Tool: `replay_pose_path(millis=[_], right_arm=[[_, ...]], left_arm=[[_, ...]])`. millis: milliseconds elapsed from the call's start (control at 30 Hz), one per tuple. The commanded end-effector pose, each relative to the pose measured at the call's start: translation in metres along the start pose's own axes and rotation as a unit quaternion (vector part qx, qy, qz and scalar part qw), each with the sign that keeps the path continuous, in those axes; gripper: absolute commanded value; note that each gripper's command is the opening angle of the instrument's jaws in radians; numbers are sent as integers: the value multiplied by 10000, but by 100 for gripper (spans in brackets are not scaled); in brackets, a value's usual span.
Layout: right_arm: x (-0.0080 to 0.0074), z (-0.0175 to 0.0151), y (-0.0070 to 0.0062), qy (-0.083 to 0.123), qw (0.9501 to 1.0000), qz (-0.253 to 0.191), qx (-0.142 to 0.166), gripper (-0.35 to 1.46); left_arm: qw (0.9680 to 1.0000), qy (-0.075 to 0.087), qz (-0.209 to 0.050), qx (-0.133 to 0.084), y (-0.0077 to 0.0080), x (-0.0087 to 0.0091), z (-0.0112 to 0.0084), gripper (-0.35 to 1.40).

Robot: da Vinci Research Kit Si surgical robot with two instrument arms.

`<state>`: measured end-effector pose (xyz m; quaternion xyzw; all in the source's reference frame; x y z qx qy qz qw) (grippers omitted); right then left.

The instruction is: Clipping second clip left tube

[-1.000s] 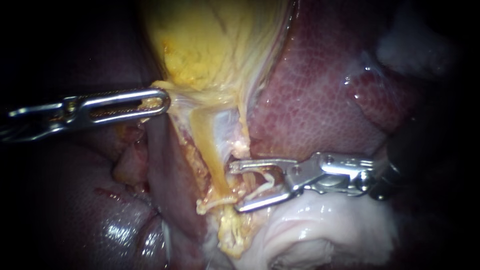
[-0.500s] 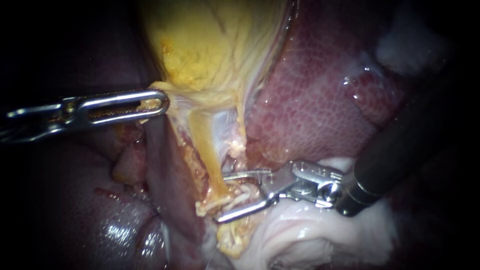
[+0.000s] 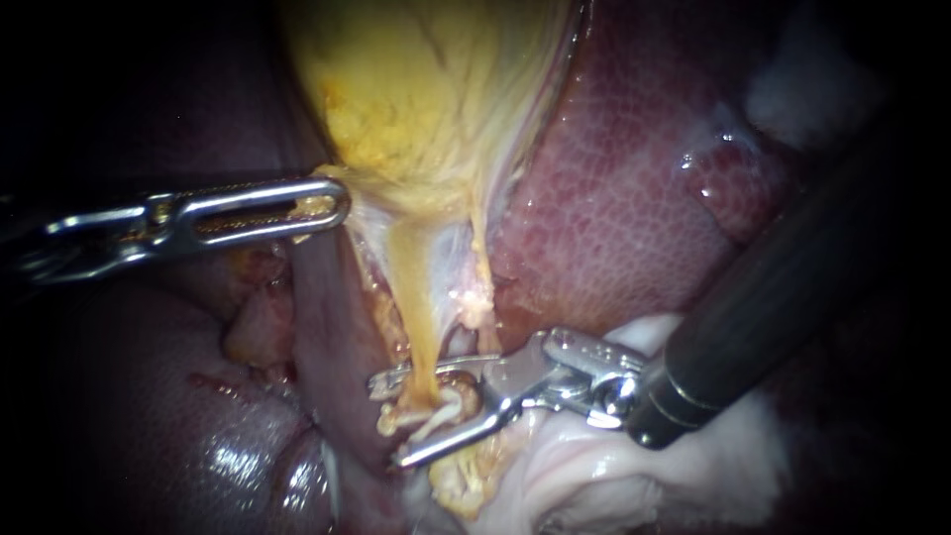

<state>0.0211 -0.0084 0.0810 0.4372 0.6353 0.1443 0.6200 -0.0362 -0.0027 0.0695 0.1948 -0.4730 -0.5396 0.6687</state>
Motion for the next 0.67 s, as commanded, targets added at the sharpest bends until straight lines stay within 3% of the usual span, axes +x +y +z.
replay_pose_path(millis=[33, 67, 100, 600, 633, 667], right_arm=[[-1, -8, -2, -195, 9997, 17, 178, 4], [0, -11, -1, -360, 9993, 36, 63, -24], [1, -15, -1, -412, 9991, 42, 38, -35], [0, -18, 2, -405, 9992, 70, 17, -35], [0, -19, 3, -400, 9992, 71, 1, -27], [1, -20, 4, -371, 9992, 70, -101, -5]], left_arm=[[10000, 4, 0, -9, 0, 0, -1, -35], [10000, 4, 0, -9, 0, 0, -1, -35], [10000, 4, -1, -9, 0, 0, -1, -35], [10000, 3, -2, -12, -1, 0, -2, -35], [10000, 3, -2, -12, -1, 0, -2, -35], [10000, 3, -2, -12, -1, 0, -3, -35]])
